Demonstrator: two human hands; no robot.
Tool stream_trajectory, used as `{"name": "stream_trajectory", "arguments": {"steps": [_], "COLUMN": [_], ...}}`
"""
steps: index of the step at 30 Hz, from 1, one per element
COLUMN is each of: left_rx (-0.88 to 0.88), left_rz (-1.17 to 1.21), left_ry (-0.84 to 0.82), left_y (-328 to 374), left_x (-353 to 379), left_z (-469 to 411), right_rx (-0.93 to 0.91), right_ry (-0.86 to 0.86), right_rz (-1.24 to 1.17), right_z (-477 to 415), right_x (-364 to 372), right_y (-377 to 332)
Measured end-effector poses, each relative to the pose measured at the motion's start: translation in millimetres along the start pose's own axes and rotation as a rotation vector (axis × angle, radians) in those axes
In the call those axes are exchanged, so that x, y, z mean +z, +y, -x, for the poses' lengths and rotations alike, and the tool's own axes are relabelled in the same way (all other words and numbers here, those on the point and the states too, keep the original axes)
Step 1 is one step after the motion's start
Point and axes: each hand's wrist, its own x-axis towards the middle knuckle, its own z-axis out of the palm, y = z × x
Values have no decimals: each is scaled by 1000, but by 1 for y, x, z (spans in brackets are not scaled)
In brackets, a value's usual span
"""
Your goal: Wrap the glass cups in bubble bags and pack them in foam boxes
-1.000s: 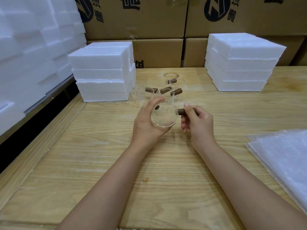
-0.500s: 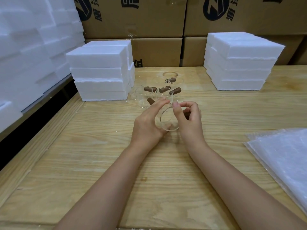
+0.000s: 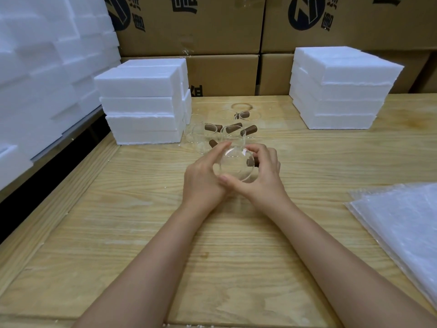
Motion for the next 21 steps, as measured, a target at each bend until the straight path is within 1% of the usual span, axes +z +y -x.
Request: {"name": "stream_trajectory", "arguments": {"steps": [2,4,7,11,15,21], "left_rx": [-74,-101,-82,-58,-7,89], "left_rz": [88,141,147,126,114,45], "left_ry": [-23,-31,-16,-31,-52,-60], "left_y": [-5,-9,-10,-9,-10,-5], "left_x": [-1,-1,-1,0,0,1], "left_z": [-2,-2,-2,-1,-1,1], "right_rx": [-39,-35,-15,-15,29,38], "right_ry": [-40,-90,-151,-178,-118,2], "right_rz": [-30,-98,-231,-283,-397,-388], "right_z": [-1,-4,-8,-11,-12,-16], "right_x": [-4,-10,-18,-25,-27,-24], "right_y": [0,0,1,2,4,8]}}
